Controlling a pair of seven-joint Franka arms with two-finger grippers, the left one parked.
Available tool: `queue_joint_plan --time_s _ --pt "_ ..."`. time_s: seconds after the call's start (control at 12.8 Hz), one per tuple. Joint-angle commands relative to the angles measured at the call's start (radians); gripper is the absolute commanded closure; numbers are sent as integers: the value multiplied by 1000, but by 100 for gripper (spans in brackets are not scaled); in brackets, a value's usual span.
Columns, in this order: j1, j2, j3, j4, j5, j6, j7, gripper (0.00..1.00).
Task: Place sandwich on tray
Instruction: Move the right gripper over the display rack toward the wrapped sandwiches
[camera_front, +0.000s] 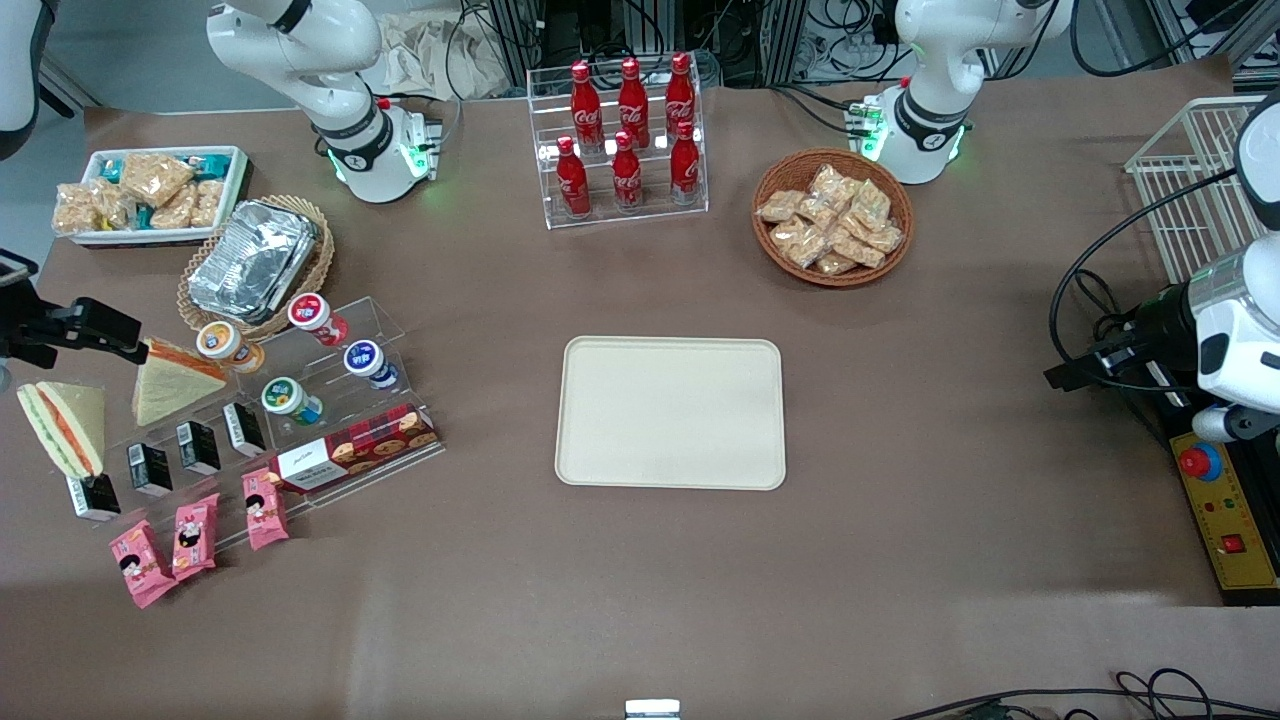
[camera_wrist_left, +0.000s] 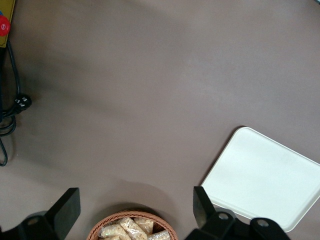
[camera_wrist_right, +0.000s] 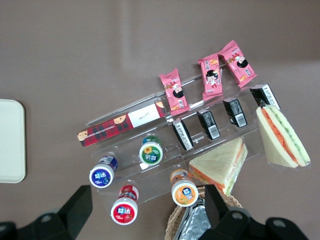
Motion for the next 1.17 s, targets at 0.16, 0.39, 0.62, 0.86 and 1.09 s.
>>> queue_joint_plan --time_s 0.16,0.39,0.62,0.86,1.09 --pt "-98 3 -5 0 25 9 -122 0" --pt "-197 10 -7 -71 20 78 -303 0" --pt "-290 32 -5 -113 25 147 -475 0" --pt "-337 90 -8 -113 12 155 -566 0" --pt "-386 144 -8 -113 8 203 -682 0"
